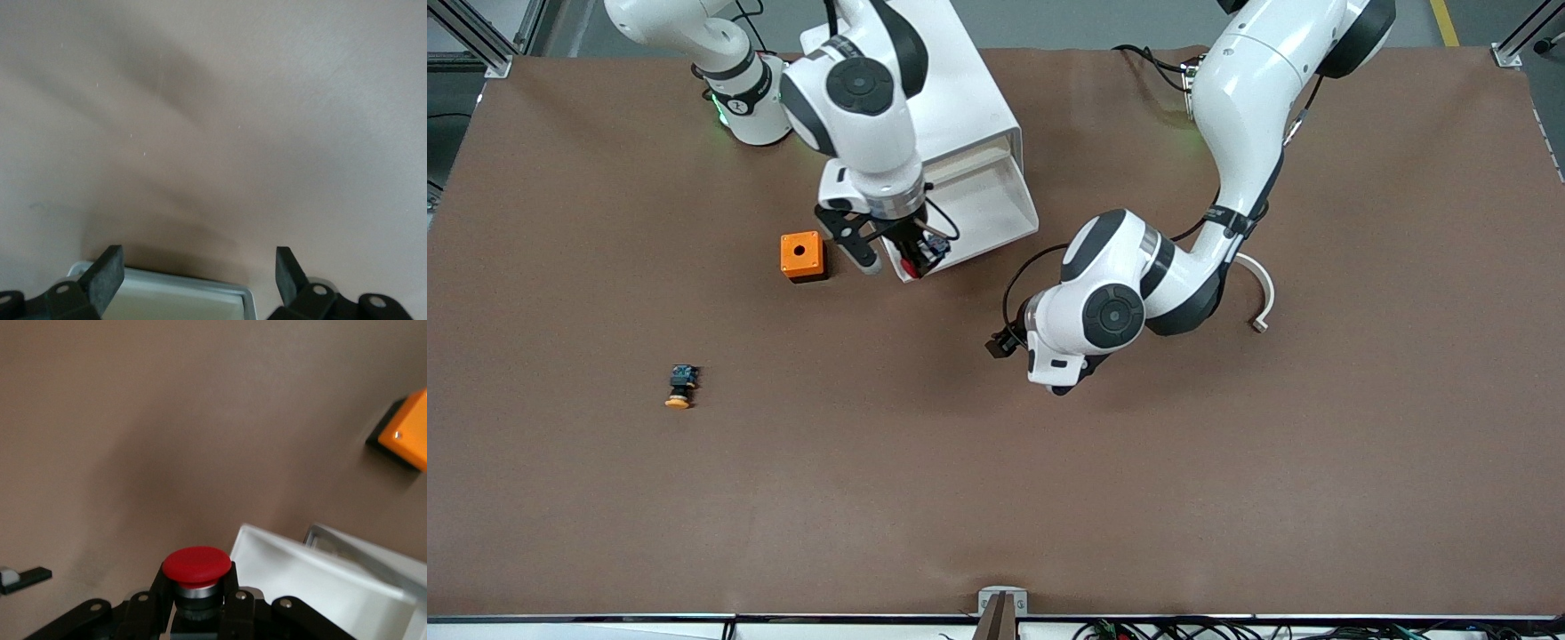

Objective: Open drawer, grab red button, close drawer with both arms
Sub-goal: 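Push the drawer shut with the left gripper while the right gripper carries the button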

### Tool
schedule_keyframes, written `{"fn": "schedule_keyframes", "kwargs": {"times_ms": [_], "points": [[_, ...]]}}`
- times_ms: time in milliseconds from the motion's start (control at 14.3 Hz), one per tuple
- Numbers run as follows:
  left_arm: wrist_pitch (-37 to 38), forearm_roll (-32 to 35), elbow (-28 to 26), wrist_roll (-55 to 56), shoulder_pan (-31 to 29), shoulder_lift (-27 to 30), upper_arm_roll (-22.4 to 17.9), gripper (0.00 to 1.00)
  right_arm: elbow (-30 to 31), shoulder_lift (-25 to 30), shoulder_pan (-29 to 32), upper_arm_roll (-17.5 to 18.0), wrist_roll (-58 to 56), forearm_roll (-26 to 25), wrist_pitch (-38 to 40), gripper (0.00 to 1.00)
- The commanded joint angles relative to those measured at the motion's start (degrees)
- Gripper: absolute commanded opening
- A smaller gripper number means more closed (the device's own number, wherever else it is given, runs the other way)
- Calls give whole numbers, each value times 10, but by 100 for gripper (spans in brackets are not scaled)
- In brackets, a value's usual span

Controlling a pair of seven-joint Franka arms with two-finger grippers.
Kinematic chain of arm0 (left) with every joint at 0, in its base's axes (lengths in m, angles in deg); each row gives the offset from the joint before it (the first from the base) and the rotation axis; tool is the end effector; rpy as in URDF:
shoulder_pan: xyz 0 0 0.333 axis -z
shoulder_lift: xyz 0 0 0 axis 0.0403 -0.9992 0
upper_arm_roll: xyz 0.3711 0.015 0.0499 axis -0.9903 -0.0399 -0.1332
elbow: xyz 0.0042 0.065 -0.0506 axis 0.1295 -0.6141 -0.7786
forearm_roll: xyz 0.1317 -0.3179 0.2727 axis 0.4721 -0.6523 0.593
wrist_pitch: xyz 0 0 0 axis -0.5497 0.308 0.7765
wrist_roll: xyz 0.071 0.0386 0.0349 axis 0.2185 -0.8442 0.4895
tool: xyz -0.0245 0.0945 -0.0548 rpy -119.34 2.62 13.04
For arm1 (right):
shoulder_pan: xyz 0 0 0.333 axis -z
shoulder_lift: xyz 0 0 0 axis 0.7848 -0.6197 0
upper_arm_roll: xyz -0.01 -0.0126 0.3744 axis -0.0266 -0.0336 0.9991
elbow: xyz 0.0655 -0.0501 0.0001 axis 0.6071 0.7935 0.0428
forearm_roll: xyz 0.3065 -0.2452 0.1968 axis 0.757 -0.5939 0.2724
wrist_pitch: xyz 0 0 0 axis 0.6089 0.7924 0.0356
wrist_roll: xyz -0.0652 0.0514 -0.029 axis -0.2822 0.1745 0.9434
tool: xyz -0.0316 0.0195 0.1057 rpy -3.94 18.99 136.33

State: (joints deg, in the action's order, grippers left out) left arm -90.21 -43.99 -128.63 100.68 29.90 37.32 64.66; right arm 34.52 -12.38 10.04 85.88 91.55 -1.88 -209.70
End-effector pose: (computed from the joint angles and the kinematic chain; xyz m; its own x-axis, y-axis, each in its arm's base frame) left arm 0.6507 -0.5106 0.3275 0.7242 0.5737 -0.3825 0.6285 -0.7774 0.0239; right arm 0.5173 0.4101 0.4489 0.6830 -0.7287 0.0500 -0.7250 -0.6846 -0.0750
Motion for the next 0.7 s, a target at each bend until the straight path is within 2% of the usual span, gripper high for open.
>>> {"fn": "schedule_keyframes", "kwargs": {"times_ms": [0,140,631], "points": [[-14,73,-15,-10,22,20,2,100,-31,9,51,6,-101,29,45,0],[-34,111,-39,-2,42,40,15,100,-40,10,86,7,-173,38,51,0],[-37,111,-73,23,93,50,17,100,-52,6,192,6,-453,39,67,0]]}}
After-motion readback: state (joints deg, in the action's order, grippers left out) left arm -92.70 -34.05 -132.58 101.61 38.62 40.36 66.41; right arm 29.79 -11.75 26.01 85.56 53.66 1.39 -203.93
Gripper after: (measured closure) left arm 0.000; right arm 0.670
